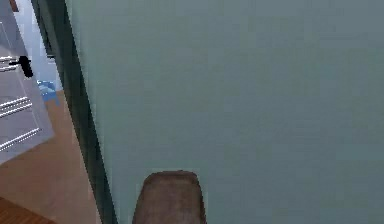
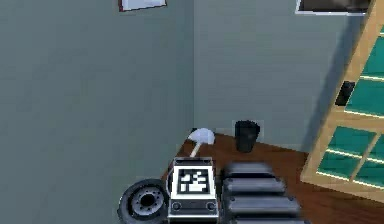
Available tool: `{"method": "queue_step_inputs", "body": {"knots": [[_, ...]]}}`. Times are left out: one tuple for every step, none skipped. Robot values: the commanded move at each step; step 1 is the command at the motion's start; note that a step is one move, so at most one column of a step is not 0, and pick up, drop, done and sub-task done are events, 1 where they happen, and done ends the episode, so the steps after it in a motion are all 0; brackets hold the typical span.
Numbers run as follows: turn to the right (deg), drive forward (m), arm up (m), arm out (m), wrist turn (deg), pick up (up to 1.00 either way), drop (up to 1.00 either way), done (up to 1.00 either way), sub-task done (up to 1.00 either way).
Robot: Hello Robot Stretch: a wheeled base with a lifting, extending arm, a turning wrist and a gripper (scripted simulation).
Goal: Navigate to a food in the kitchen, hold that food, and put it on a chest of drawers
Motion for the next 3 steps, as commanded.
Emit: {"method": "queue_step_inputs", "body": {"knots": [[-45.0, 0.0, 0.0, 0.0, 0.0, 0.0, 0.0, 0.0, 0.0], [-15.0, 0.0, 0.0, 0.0, 0.0, 0.0, 0.0, 0.0, 0.0], [0.0, 0.95, 0.0, 0.0, 0.0, 0.0, 0.0, 0.0, 0.0]]}}
